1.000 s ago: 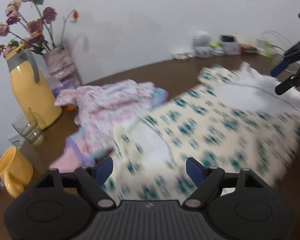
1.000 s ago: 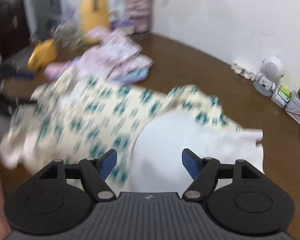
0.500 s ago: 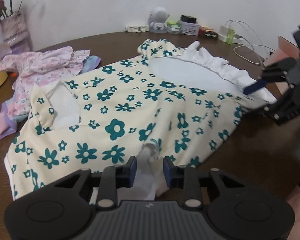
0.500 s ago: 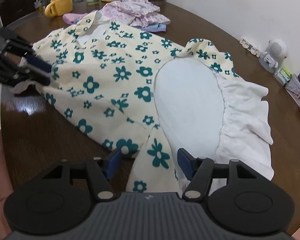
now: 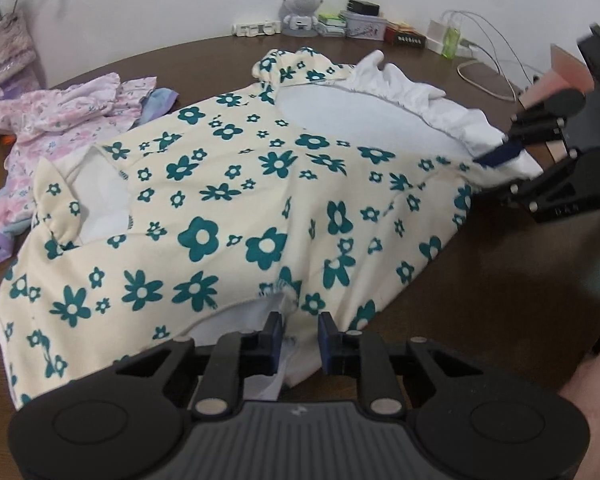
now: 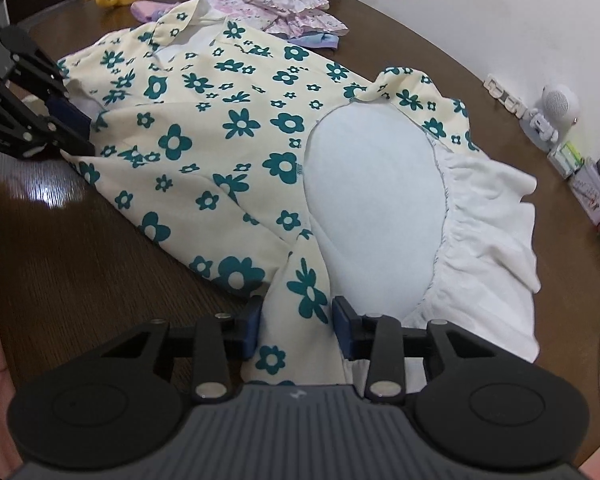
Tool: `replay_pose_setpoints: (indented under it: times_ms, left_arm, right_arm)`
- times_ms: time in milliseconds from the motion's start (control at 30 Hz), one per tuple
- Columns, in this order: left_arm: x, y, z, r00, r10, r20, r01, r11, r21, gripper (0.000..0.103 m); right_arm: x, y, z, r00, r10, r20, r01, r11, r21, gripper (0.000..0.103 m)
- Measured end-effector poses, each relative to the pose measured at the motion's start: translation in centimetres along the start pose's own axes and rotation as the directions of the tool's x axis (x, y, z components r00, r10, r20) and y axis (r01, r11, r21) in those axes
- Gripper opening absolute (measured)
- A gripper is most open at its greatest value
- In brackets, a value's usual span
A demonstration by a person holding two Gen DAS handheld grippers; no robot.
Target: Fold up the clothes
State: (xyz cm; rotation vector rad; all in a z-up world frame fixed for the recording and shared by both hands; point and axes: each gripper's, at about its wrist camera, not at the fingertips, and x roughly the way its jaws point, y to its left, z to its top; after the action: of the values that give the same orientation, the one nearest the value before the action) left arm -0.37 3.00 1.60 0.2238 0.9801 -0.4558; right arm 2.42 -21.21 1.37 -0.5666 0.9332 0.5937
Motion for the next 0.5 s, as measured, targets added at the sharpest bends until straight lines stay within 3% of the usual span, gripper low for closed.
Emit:
replay_pose_setpoints:
  times_ms: [200,233,333,500]
  left_arm:
    - [1.1,0.4,1.0,1.0,0.015,0.009,-0.014,0.999,-0.036,0.016]
    - [1.2,0.4,1.1,1.0,0.007,0.011,-0.007,0.999,-0.036,0.004]
    - [0.7,-0.3,1.3,0.999,-0.039,0.008,0.039,0.999,0.0,0.002]
    - [-1.7,-0.6,1.2,0.994,-0.112,-0.003,0.112,0.992,0.054,0.002]
  right_arm:
    - [0.2,0.1,0.1,1.0,0.007,0.006,-0.007,1.0,-0.014,0.033]
    - [0.2,0.2,0.0,1.0,0.009,0.007,-0.009,1.0,-0.018,0.027]
    - [-0.2,0.5,-0.1,1.0,0.002,0.019,-0.001,0.999,-0.038,0.013]
    - [-1.1,0.9,-0.5,1.0,-0.01,0.003,0.011,0.993,-0.12,0.012]
